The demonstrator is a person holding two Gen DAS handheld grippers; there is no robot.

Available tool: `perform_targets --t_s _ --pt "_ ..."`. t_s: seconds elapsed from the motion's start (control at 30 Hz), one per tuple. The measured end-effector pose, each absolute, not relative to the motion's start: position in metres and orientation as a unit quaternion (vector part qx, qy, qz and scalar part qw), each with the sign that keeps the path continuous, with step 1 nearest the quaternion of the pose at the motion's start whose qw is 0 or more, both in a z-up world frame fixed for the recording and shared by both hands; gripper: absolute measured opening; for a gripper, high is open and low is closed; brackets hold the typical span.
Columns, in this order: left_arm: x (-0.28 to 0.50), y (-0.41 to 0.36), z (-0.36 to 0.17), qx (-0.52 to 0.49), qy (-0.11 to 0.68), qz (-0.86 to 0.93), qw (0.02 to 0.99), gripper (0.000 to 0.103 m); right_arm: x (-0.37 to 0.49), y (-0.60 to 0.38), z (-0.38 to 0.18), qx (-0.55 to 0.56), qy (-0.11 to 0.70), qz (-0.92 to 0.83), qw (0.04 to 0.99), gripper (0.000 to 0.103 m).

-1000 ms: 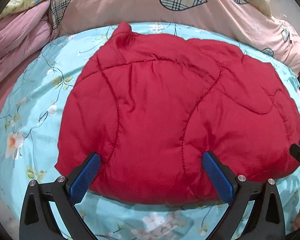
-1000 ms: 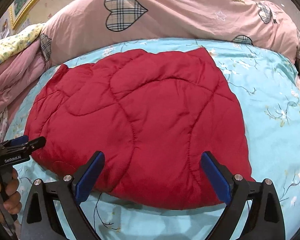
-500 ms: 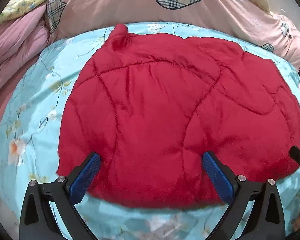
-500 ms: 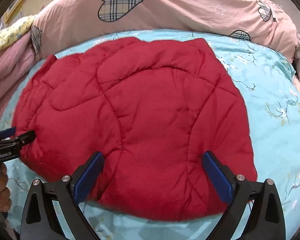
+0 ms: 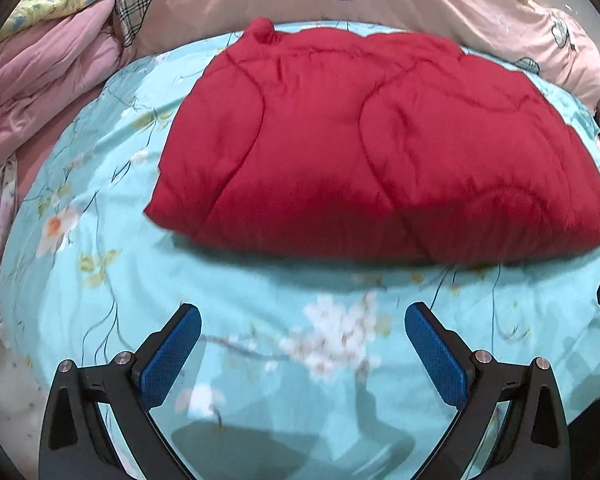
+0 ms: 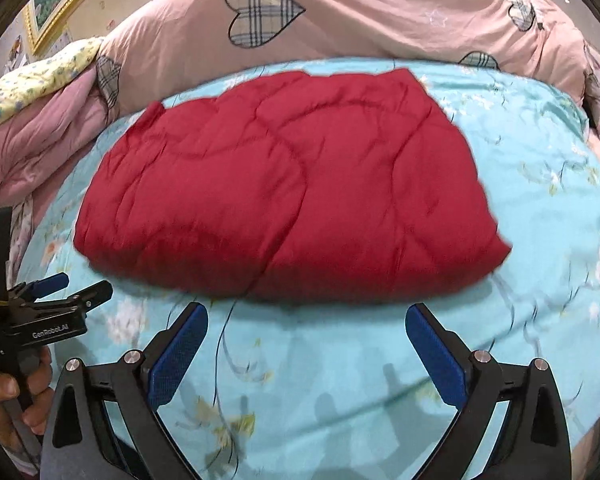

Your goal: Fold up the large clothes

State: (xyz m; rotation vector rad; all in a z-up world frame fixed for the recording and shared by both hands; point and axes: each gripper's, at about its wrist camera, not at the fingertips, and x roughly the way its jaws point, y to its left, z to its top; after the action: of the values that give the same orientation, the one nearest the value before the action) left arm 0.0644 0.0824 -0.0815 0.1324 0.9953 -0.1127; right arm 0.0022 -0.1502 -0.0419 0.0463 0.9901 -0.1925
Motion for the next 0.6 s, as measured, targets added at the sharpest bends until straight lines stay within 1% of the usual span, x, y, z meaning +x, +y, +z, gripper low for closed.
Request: perform_targets --t_s 0.13,0.3,0.4,0.6 --pt "0.049 0.088 -0.063 0.058 0.464 -0.056 0.882 0.102 -0.008 -0.140 -0.037 0.010 0.482 -0.093 0.871 0.100" --pt "0.025 0.090 -0.024 0.065 0.442 -0.054 0.893 0.102 -0.020 -0.124 -0.006 -0.003 0.465 -0.090 0.881 0.100" --pt "0.015 0.085 -0.007 0.079 0.428 -0.044 0.899 0.102 -0.026 -0.115 0.013 0.007 0.454 -0.076 0.888 0.101" --pt "0.019 0.074 -0.002 0.075 0.430 -0.052 0.898 0.102 -0.014 -0.110 0.013 0.003 0.448 -0.079 0.891 0.101"
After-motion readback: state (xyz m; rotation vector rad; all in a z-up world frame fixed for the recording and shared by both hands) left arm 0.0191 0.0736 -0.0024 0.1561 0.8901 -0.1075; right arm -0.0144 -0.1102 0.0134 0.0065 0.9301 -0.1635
